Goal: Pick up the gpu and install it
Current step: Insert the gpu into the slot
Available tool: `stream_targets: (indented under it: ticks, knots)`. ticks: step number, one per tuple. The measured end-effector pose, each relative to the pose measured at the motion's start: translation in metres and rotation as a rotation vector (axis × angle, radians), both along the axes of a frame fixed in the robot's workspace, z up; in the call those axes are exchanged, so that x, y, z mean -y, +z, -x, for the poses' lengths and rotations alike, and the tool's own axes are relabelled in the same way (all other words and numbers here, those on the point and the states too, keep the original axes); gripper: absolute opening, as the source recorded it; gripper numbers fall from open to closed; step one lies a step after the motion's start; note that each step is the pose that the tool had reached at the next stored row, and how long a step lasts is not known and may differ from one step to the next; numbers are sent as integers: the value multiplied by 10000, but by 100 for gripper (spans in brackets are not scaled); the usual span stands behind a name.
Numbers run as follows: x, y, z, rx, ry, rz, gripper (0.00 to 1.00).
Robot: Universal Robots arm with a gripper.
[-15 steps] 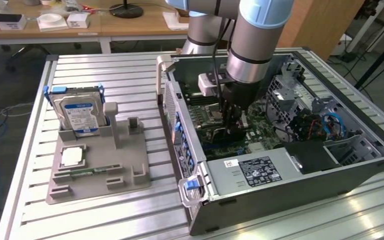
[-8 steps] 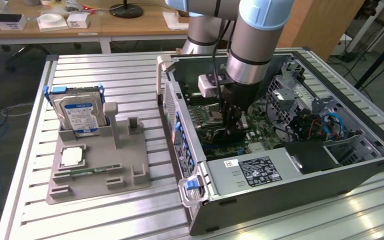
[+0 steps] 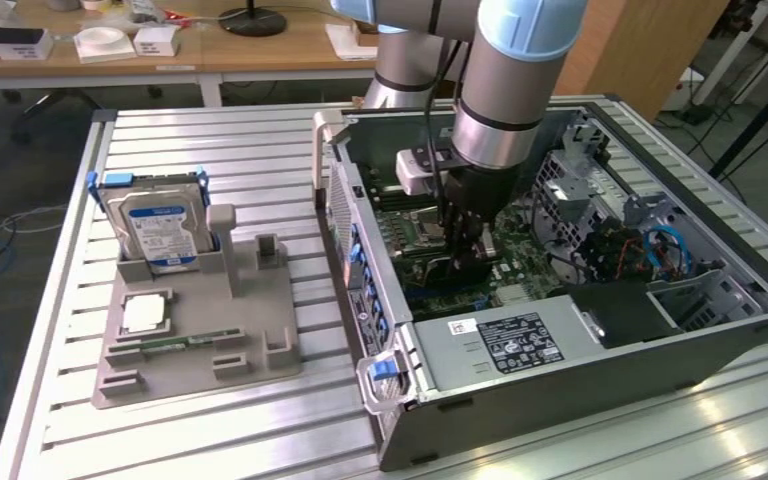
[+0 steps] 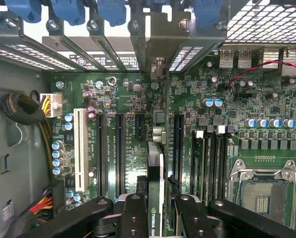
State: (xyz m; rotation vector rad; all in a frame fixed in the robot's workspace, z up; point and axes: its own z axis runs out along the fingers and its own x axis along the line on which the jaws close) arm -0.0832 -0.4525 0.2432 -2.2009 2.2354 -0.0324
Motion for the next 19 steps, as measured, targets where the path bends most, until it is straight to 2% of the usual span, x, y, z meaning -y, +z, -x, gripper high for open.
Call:
stream_targets:
  ticks: [4, 5, 6, 7, 8, 12, 14, 15, 16, 18, 19]
  knots:
    - [-2, -6, 1, 7, -4, -15, 27]
    - [-1, -1, 1, 1, -3, -2, 33]
    - [0, 2, 0, 0, -1, -1, 33]
    - [0, 11, 0, -1, 0, 2, 39]
    - [0, 25, 0, -1, -1, 0, 39]
    - [0, 171, 0, 0, -1, -1, 39]
    - [0, 261, 0, 0, -1, -1, 38]
    - [0, 304, 0, 0, -1, -1, 32]
    - [-1, 330, 0, 1, -1, -1, 32]
    - [0, 346, 0, 3, 0, -2, 20]
    - [-1, 346, 0, 4, 0, -2, 20]
